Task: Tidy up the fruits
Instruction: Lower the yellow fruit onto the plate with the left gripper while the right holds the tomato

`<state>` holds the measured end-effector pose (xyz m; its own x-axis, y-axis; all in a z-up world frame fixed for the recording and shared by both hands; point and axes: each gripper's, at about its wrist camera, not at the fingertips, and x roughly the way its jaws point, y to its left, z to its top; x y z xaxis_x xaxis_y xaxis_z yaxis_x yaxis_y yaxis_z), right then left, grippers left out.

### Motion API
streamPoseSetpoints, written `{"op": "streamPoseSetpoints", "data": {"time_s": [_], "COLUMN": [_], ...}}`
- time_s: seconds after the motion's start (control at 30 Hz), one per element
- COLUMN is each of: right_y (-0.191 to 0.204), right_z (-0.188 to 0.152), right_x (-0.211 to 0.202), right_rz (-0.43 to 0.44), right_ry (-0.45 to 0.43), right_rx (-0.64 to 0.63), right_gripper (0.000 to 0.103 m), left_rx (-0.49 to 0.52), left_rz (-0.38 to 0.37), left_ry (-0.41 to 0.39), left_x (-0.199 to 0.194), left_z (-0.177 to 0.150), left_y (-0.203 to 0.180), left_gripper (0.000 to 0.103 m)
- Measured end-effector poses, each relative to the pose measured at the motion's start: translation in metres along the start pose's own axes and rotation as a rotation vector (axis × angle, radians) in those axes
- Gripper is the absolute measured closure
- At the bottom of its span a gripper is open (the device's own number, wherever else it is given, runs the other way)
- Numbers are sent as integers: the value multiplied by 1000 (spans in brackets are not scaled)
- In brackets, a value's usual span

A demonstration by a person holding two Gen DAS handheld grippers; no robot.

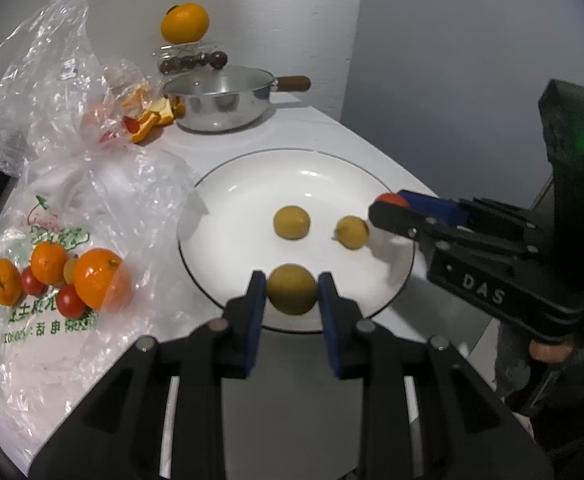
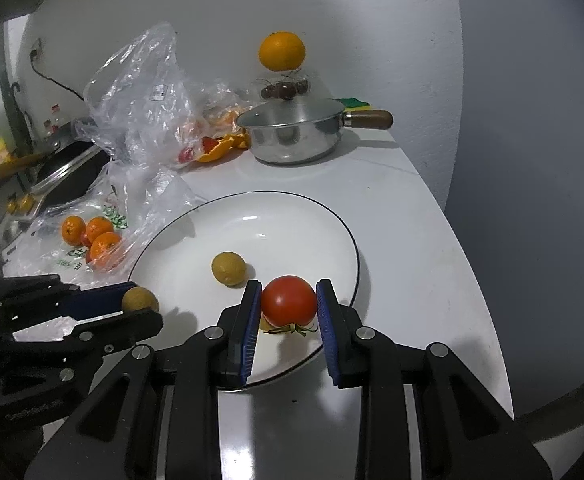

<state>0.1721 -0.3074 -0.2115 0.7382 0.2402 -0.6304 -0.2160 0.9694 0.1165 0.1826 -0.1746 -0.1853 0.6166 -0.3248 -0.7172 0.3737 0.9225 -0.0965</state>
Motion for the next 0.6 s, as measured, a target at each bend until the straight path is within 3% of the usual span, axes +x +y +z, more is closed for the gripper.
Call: {"op": "streamPoseSetpoints", "data": {"time_s": [0.6], "right_y": [-7], "right_z": [9], "right_x": [13], "right_rz": [-24], "right_ry": [0], "right_rx": [3], "right_gripper": [73], "left_rx": [7], "left_rz": [-31], "left_ry": [2], "left_x": [6], "left_z": [2], "left_y": [-6], "left_gripper": [75]}}
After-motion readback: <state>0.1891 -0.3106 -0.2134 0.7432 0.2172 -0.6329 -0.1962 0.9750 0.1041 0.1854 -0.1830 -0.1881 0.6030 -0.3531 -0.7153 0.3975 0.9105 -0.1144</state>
